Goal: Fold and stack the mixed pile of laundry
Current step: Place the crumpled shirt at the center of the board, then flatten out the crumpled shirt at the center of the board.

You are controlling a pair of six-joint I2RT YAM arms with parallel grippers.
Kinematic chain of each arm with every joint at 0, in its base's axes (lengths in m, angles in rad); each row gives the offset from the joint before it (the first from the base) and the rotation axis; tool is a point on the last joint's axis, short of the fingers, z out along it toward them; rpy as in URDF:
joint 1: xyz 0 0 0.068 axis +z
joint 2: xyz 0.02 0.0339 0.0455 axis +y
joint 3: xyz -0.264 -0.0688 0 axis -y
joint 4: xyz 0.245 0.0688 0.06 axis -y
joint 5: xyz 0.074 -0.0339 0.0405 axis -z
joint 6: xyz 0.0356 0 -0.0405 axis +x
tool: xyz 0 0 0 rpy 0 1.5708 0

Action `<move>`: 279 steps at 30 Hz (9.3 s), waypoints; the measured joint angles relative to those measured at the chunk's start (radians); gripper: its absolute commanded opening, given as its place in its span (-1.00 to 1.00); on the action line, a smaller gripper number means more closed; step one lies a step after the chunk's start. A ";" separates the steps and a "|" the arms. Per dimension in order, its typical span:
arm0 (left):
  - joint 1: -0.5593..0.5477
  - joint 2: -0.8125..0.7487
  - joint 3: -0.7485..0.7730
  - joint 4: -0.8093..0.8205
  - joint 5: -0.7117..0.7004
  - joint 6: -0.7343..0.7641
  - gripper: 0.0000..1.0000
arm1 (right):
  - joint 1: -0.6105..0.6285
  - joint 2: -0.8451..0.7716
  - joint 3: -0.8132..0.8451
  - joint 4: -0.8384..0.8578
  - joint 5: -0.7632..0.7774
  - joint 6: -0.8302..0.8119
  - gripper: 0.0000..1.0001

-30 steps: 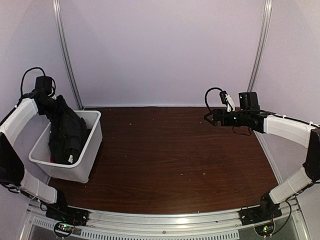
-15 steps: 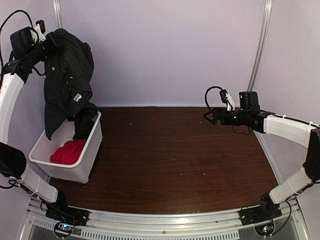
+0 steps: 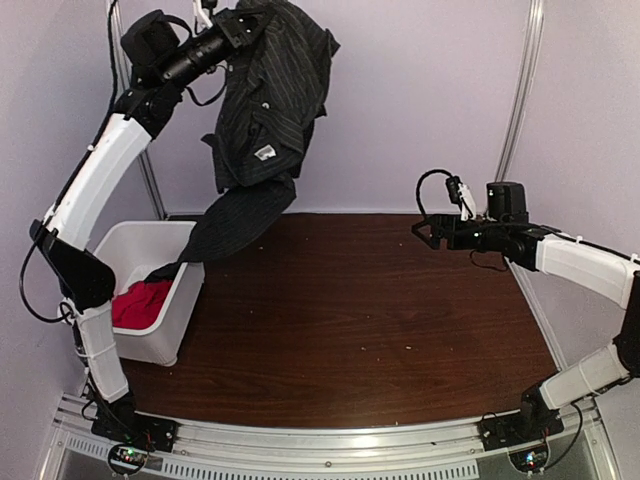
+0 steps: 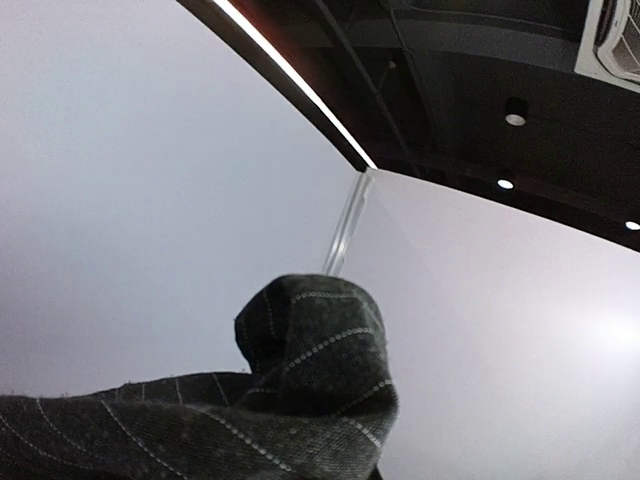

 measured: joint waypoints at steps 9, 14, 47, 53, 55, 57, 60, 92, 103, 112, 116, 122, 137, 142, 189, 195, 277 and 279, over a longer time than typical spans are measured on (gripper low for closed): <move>-0.243 0.176 -0.063 0.038 0.100 0.004 0.18 | -0.019 -0.031 -0.028 0.016 0.005 0.012 1.00; -0.231 0.268 -0.066 -0.197 0.037 0.105 0.86 | -0.048 -0.082 -0.063 0.017 0.016 0.027 1.00; -0.233 0.172 -1.014 -0.586 -0.589 0.254 -0.45 | 0.049 -0.026 -0.063 -0.042 0.005 -0.030 1.00; -0.281 0.286 -0.857 -0.497 -0.439 0.283 -1.00 | 0.006 -0.089 -0.072 -0.055 0.008 -0.031 0.99; -0.315 0.351 -0.748 -0.505 -0.394 0.291 -1.00 | -0.010 -0.097 -0.075 -0.060 0.009 -0.031 1.00; -0.349 0.415 -0.630 -0.511 -0.350 0.299 -1.00 | -0.021 -0.101 -0.076 -0.069 0.011 -0.031 1.00; -0.398 0.499 -0.426 -0.521 -0.288 0.315 -0.86 | -0.041 -0.111 -0.076 -0.082 0.017 -0.031 1.00; -0.362 0.169 -1.042 -0.423 -0.496 0.219 0.61 | 0.265 0.341 0.137 -0.395 0.566 -0.127 0.17; -0.343 0.200 -1.013 -0.425 -0.637 0.153 -1.00 | 0.274 0.325 0.265 -0.446 0.573 -0.162 -1.00; -0.101 -0.205 -1.134 -0.427 -0.633 0.191 -1.00 | 0.295 0.138 0.435 -0.479 0.452 -0.195 -0.56; -0.039 -0.367 -1.042 -0.402 -0.590 0.246 -1.00 | 0.297 0.080 0.443 -0.451 0.420 -0.212 -0.05; -0.097 -0.370 -0.868 -0.363 -0.351 0.330 -1.00 | 0.298 0.078 0.305 -0.353 0.314 -0.185 0.63; -0.166 -0.250 -0.402 -0.260 0.103 0.341 -1.00 | 0.412 0.160 0.203 -0.046 0.080 -0.079 0.83; -0.164 -0.241 -0.373 -0.257 0.134 0.338 -1.00 | 0.456 0.232 0.203 0.002 0.100 -0.055 0.90; -0.557 -0.291 -0.868 -0.363 -0.139 0.796 0.49 | 0.222 0.150 0.414 0.213 0.243 -0.109 -1.00; -0.465 -0.391 -1.312 -0.258 -0.355 0.830 0.52 | 0.212 0.149 0.415 0.123 0.163 -0.101 -1.00; -0.233 -0.456 -1.015 0.065 -1.029 0.854 -1.00 | 0.015 -0.079 0.518 -0.167 0.204 -0.183 -1.00; -0.234 -0.458 -0.909 0.040 -1.001 0.856 -1.00 | 0.014 -0.074 0.592 -0.202 0.203 -0.211 -1.00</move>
